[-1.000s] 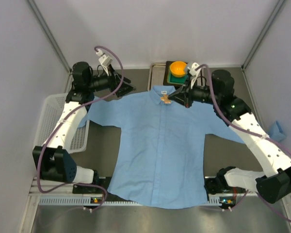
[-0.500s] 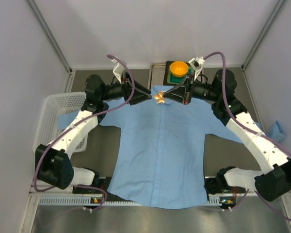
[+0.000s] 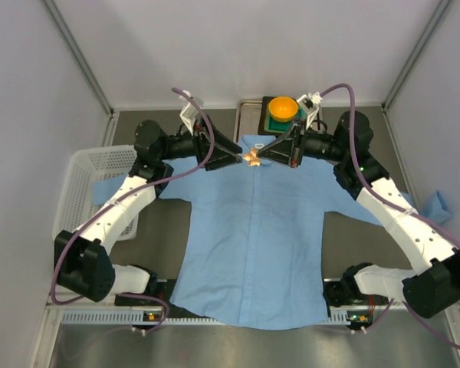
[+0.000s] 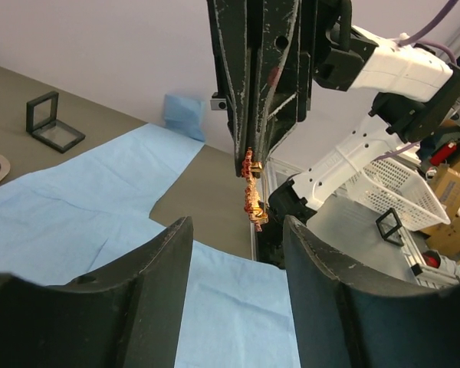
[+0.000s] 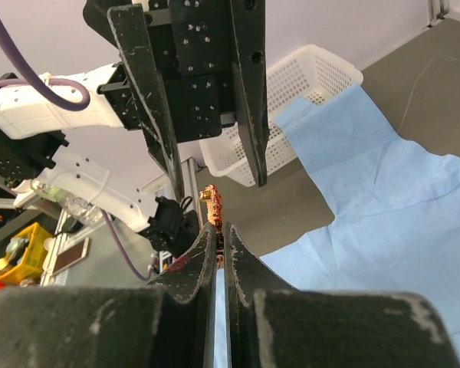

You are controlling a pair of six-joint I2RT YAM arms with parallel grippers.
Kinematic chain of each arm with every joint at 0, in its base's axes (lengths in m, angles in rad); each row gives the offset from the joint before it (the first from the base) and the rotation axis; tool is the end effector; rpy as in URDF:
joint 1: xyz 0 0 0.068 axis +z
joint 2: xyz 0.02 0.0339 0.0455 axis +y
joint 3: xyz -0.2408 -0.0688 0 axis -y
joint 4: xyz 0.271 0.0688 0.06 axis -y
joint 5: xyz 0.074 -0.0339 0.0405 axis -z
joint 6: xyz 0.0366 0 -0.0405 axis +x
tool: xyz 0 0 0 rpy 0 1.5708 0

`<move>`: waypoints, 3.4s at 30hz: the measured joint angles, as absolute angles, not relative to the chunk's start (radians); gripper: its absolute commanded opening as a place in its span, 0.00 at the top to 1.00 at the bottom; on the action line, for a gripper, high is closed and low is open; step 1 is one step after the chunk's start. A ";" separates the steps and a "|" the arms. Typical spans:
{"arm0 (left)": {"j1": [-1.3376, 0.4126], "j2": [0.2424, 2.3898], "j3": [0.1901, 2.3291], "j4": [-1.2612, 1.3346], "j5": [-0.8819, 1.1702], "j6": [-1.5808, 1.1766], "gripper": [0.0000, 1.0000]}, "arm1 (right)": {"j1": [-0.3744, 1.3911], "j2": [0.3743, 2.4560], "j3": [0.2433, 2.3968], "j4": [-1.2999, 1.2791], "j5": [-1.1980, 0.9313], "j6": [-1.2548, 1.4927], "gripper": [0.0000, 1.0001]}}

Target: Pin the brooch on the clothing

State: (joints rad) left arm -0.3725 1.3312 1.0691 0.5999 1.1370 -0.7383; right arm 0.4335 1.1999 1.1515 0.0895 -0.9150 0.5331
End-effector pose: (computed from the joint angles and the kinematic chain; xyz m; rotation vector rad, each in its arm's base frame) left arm 0.2901 -0.1490 0.3648 0.8605 1.4011 -1.5716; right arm 0.2624 0.1534 0.3887 -0.7167 1.5869 1.4256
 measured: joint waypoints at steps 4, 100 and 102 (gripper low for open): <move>-0.398 1.331 1.069 0.595 1.138 -0.728 0.51 | 0.434 1.200 1.151 0.095 -0.918 0.543 1.00; -0.461 1.324 1.078 0.311 0.953 -0.599 1.00 | 0.509 1.226 1.187 -0.172 -0.731 0.292 0.81; -0.461 1.324 1.078 0.311 0.955 -0.599 1.00 | 0.509 1.225 1.188 -0.178 -0.736 0.282 0.76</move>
